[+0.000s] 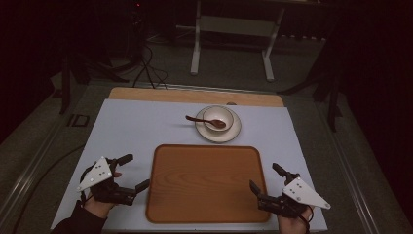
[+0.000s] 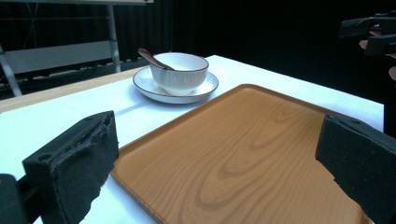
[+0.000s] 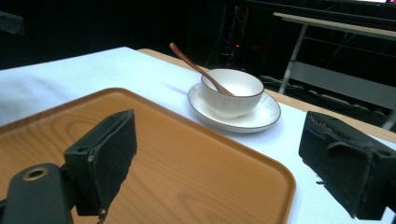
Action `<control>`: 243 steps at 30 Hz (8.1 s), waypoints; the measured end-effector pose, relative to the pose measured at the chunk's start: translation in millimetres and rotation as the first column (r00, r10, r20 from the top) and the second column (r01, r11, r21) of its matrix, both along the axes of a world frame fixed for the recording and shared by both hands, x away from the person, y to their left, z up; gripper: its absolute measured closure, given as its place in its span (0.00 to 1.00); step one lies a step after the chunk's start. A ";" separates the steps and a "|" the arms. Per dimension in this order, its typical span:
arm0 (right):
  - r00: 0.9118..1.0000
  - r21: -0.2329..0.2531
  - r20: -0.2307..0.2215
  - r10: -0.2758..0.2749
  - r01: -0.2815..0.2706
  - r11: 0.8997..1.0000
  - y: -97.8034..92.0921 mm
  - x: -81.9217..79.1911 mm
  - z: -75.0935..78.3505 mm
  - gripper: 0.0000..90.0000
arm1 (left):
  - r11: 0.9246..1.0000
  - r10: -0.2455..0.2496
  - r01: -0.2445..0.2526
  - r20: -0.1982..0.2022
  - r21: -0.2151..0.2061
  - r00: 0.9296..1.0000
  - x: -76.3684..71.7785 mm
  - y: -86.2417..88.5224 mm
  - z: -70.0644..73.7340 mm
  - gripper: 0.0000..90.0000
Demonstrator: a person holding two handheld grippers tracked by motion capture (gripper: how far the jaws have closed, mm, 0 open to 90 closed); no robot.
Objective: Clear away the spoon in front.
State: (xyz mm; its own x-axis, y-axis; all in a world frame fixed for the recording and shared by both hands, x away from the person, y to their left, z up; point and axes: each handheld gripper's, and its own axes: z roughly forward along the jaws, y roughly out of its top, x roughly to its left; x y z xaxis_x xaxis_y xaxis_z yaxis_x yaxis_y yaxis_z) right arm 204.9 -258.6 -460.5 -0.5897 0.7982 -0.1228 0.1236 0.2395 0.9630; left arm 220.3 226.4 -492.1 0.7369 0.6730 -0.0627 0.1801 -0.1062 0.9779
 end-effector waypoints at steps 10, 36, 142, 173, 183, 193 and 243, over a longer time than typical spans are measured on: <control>1.000 -0.013 0.010 -0.015 0.015 1.000 0.4 -3.0 1.6 0.13 | 1.000 -0.020 0.020 -0.013 -0.001 1.000 -0.8 -3.0 1.1 0.00; 0.999 -0.006 0.042 -0.004 0.004 1.000 3.9 -7.4 5.3 0.13 | 0.991 -0.136 0.136 -0.007 -0.015 0.991 32.2 -37.9 75.9 0.00; 0.998 0.003 0.028 0.061 -0.061 0.998 4.5 -8.4 5.9 0.13 | 0.618 0.312 -0.630 -0.589 -0.470 0.746 184.9 -164.7 -29.2 0.83; 0.998 0.005 0.025 0.062 -0.062 0.998 5.2 -8.0 5.4 0.13 | 0.704 0.320 -0.545 -0.481 -0.456 0.816 183.0 -140.6 23.5 0.94; 0.998 0.005 0.025 0.064 -0.064 0.998 6.4 -8.3 5.3 0.13 | 0.757 0.273 -0.485 -0.462 -0.438 0.844 176.6 -125.1 50.4 0.94; 0.998 0.002 0.023 0.062 -0.062 0.998 8.2 -8.3 4.9 0.13 | 0.803 0.223 -0.418 -0.436 -0.425 0.872 164.1 -105.0 82.6 0.94; 0.998 -0.005 0.017 0.062 -0.062 0.998 10.8 -9.0 5.4 0.13 | 0.985 -0.084 -0.012 -0.548 -0.170 0.833 88.8 -47.5 94.9 0.93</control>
State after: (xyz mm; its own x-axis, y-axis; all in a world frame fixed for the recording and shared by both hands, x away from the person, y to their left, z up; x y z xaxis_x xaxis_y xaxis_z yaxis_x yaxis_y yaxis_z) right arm 195.9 -247.8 -455.0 -0.6361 0.7593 -0.1372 0.0914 0.2507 0.9637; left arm 309.1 178.9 -397.3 0.5706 0.5920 -0.5692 0.6929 0.0250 0.7206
